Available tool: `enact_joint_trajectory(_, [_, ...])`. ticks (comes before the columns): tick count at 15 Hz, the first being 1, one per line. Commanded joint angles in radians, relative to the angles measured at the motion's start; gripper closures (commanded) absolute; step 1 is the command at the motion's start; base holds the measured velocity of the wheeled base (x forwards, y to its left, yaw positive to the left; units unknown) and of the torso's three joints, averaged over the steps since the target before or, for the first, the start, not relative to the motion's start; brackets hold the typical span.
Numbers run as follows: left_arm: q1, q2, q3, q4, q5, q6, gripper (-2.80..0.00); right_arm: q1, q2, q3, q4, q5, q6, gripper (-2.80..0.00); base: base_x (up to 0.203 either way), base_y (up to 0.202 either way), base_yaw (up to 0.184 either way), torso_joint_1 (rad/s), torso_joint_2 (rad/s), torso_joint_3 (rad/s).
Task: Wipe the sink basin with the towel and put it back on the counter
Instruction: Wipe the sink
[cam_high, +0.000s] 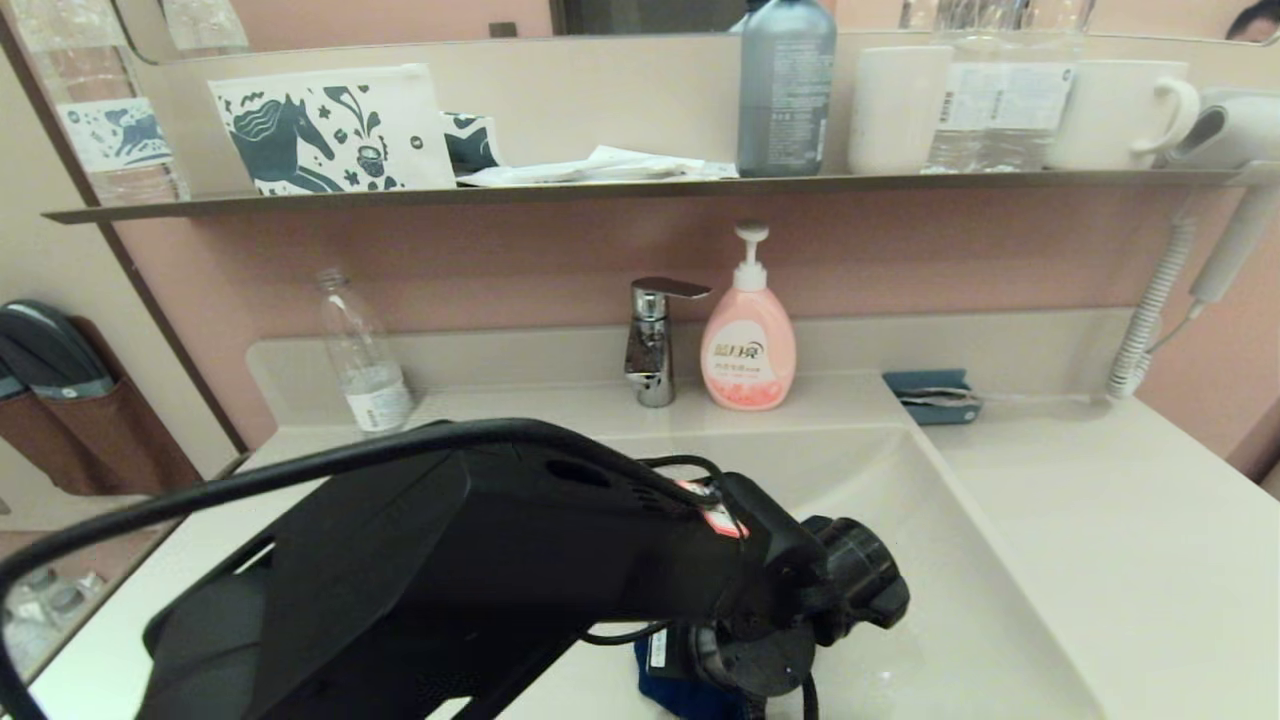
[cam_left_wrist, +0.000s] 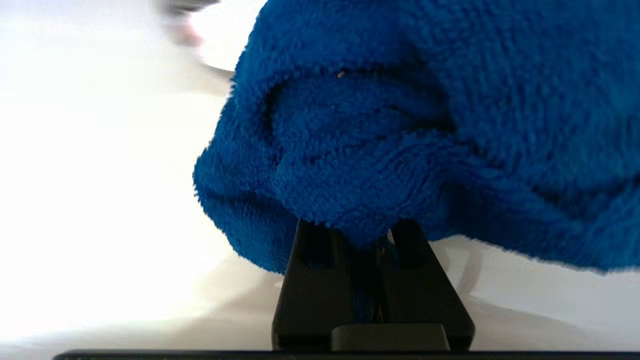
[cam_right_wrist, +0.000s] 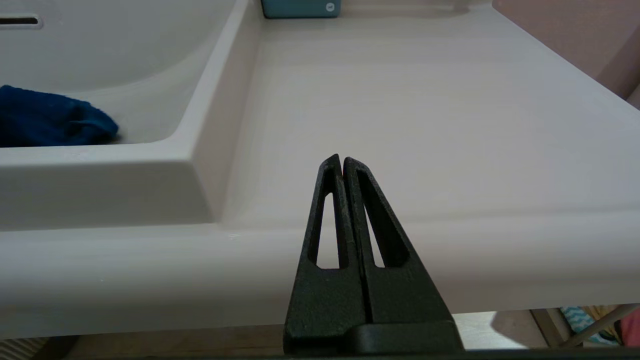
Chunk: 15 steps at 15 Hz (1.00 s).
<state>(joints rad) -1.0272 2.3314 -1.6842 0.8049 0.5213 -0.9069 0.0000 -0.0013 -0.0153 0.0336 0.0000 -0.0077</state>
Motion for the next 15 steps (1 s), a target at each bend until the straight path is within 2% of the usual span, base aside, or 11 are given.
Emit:
enact_joint_trajectory(1, [0.029,-0.042,0.065,0.004,0.002,0.003,0.00,0.000,0.001,0.000,0.000,0.000,0.000,0.00,0.000,0.000,0.000,0.000,0.00,0.000])
enact_joint_trajectory(9, [0.131,-0.204,0.354,-0.007,0.005,0.046,0.00,0.000,0.001,0.000,0.000,0.000,-0.001,0.00,0.000,0.000,0.000,0.000,0.00,0.000])
enact_joint_trajectory(11, [0.169,-0.264,0.422,-0.007,0.023,0.070,0.00,0.000,0.001,0.000,0.001,0.000,0.000,0.00,0.000,0.000,0.000,0.000,0.00,0.000])
enact_joint_trajectory(15, [0.265,-0.367,0.480,0.001,0.092,0.202,0.00,0.000,0.001,0.000,0.000,0.000,0.000,0.00,0.000,0.000,0.000,0.000,0.00,0.000])
